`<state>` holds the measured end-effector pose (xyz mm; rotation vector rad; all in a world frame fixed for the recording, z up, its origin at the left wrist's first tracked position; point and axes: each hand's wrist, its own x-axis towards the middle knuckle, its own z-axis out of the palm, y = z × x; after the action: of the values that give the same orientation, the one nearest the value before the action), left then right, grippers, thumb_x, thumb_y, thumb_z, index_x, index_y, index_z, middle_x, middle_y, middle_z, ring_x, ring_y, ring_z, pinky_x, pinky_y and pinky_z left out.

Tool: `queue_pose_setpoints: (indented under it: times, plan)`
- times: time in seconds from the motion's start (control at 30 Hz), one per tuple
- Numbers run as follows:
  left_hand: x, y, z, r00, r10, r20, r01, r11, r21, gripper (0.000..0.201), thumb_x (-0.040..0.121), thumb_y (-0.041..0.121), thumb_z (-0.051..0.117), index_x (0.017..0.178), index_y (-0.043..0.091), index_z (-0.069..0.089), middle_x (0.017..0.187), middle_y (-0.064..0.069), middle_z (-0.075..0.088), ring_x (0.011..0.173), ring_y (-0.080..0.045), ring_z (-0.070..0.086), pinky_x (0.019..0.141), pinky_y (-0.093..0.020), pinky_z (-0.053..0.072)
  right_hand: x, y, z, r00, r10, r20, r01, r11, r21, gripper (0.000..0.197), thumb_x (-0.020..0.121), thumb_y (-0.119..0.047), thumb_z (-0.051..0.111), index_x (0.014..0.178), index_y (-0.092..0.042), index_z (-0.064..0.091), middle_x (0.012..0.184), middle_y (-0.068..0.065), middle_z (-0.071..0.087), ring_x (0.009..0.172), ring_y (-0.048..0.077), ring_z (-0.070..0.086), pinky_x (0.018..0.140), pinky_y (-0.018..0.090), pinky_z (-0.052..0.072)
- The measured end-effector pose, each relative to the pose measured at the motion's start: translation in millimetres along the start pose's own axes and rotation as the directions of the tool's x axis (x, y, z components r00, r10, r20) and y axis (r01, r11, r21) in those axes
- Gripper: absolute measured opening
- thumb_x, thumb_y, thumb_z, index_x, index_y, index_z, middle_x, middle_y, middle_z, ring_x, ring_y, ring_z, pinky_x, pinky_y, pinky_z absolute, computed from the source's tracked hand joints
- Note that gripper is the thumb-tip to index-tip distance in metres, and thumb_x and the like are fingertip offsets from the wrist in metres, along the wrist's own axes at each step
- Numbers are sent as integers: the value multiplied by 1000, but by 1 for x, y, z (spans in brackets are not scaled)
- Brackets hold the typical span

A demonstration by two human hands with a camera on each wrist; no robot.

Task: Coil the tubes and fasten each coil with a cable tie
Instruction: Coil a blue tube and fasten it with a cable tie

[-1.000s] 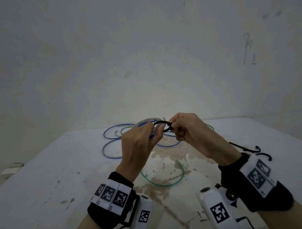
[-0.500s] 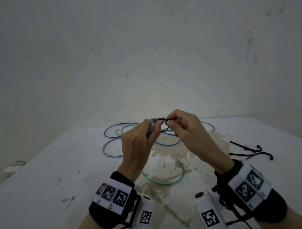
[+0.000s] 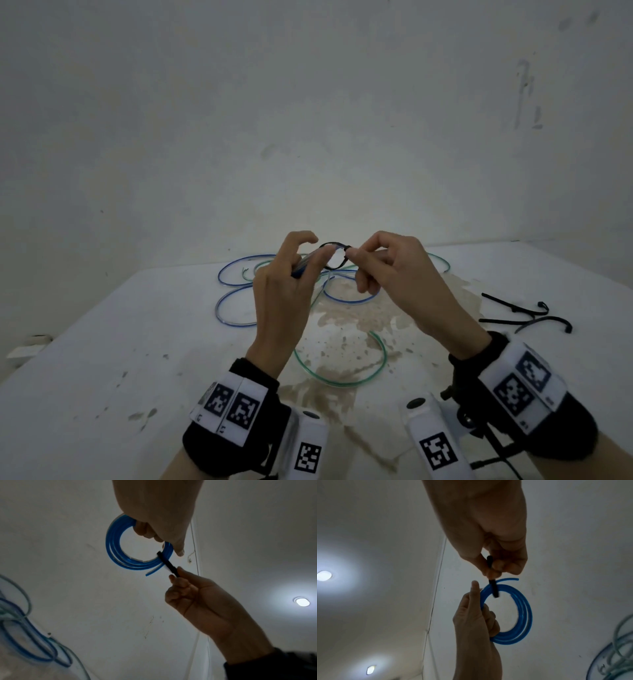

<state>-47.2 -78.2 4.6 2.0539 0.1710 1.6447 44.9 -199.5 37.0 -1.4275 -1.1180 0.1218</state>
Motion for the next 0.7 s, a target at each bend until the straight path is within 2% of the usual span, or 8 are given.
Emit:
queue_pose_setpoints:
  times: [0.1,0.17,0.23,0.27,0.37,0.53,0.63,0.7]
  plan:
    - [2,3,0,984,-41,173,59,993,-101,32,83,53,52,109,37,59,50,-8,30,47,-11,22,47,-28,21,3,-1,-2,1000,-13,12,12,998,54,17,88,-8,59,75,3,62,49,1,61,47,15,49,51,20,42]
    - [4,1,-1,964,-29,265,56,994,-92,31,86,51,52,116,44,55,50,4,39,47,-10,25,47,-26,24,4,-3,-1,999,-27,30,26,999,43,18,88,-4,57,72,-2,64,47,-1,57,46,14,46,49,20,39]
    - [5,-1,-3,955,-40,293,77,991,-113,27,88,45,54,114,42,58,66,19,63,49,-8,44,49,-24,40,5,-6,1,998,-15,61,15,1000,2,23,89,-1,53,68,-6,62,43,-6,51,45,12,39,49,21,33]
    - [5,-2,-4,952,-44,302,90,986,-139,26,87,42,54,112,37,61,79,22,68,60,-9,58,59,-28,50,6,-7,2,997,-1,76,2,1000,-16,25,89,1,51,67,-7,60,42,-8,48,46,13,37,50,24,31]
    - [4,-5,-7,945,-37,326,103,977,-187,25,86,37,53,105,25,67,91,12,72,86,-9,67,78,-36,55,7,-9,3,994,44,103,-40,998,-40,28,89,2,49,65,-7,58,45,-6,45,50,18,36,53,33,29]
    - [1,-4,-9,931,-56,361,159,951,-264,19,85,26,63,103,31,63,94,9,71,83,-4,67,76,-20,51,8,-11,4,986,106,131,-105,994,-12,19,89,-1,53,71,4,58,46,-1,46,47,13,37,48,25,32]
    - [0,-1,-11,942,-74,328,185,929,-321,15,84,22,62,97,28,66,86,4,72,77,-16,68,71,-24,53,7,-15,4,971,164,174,-172,984,36,17,90,-4,52,76,3,58,42,-5,45,43,7,37,47,20,34]
    - [1,1,-12,944,-100,315,214,911,-353,12,84,18,62,92,25,67,83,6,72,71,-16,66,64,-21,50,6,-18,6,969,170,182,-181,982,46,18,90,-5,51,75,1,57,44,-2,43,43,8,34,48,21,33]
